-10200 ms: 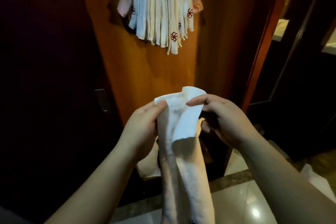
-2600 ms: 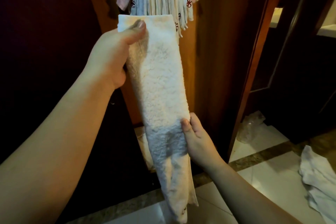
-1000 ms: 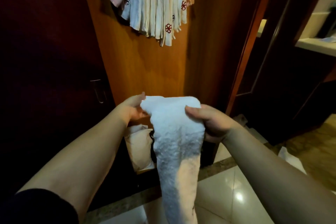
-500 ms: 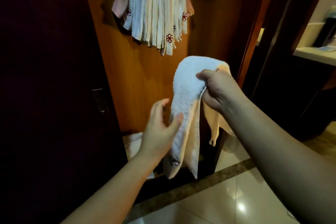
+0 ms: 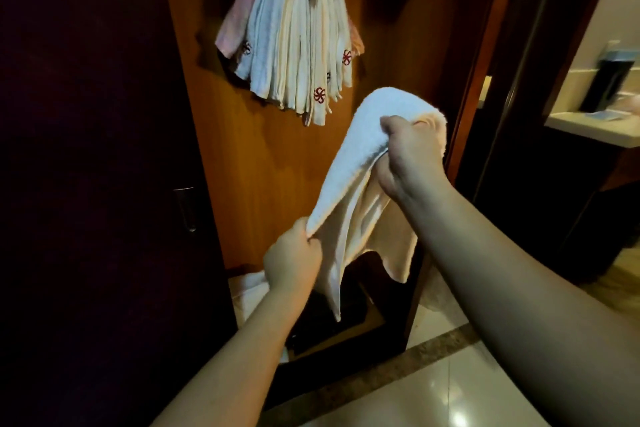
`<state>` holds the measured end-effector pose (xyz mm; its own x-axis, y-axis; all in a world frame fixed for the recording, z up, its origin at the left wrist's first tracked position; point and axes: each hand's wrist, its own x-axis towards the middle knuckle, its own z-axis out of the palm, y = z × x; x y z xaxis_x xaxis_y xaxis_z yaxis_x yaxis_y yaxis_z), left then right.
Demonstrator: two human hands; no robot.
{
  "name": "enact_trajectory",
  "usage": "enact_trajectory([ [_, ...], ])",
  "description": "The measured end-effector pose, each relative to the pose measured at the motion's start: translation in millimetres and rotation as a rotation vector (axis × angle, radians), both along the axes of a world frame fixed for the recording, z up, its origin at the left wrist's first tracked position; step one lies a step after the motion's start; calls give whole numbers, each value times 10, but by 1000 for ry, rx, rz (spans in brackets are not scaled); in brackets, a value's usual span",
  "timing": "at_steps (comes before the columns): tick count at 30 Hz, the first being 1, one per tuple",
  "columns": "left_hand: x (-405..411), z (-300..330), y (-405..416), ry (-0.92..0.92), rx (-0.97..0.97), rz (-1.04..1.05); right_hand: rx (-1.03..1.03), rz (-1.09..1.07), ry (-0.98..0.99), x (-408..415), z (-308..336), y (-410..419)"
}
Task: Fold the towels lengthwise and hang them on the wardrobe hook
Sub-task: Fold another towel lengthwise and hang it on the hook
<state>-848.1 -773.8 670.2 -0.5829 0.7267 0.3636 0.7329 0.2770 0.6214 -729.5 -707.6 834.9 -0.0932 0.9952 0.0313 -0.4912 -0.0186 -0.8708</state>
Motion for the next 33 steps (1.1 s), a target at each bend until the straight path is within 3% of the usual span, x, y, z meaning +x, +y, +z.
enact_trajectory([
  [5, -463, -484, -74, -26, -124, 42, -69, -65, 97, 184, -44, 267],
  [10, -739, -568, -164, -26, -24, 89, -141, -114, 200, 341, -123, 431],
  [14, -920, -431, -304, -300, 141, 83, -147, -181, 254, 459, -99, 508],
  [16, -947, -190, -405, -342, 263, 34, -167, -192, 283, 529, -74, 557],
  [19, -959, 365, -629, -415, 655, -16, -192, -183, 367, 602, -41, 650],
  [21, -989, 624, -778, -551, 895, -208, -195, -175, 384, 637, -45, 701],
  [23, -878, 675, -831, -719, 774, -401, -201, -151, 403, 647, -56, 746],
  [25, -745, 494, -827, -669, 491, -412, -236, -112, 403, 656, -78, 760],
  [26, -747, 418, -846, -622, 439, -389, -248, -104, 385, 659, -97, 755],
  [29, -853, 493, -912, -762, 599, -242, -261, -74, 322, 712, -194, 758],
  [31, -903, 604, -991, -834, 720, -278, -231, -19, 294, 752, -253, 785],
  [33, -922, 633, -1039, -783, 729, -345, -289, 6, 355, 751, -267, 787],
])
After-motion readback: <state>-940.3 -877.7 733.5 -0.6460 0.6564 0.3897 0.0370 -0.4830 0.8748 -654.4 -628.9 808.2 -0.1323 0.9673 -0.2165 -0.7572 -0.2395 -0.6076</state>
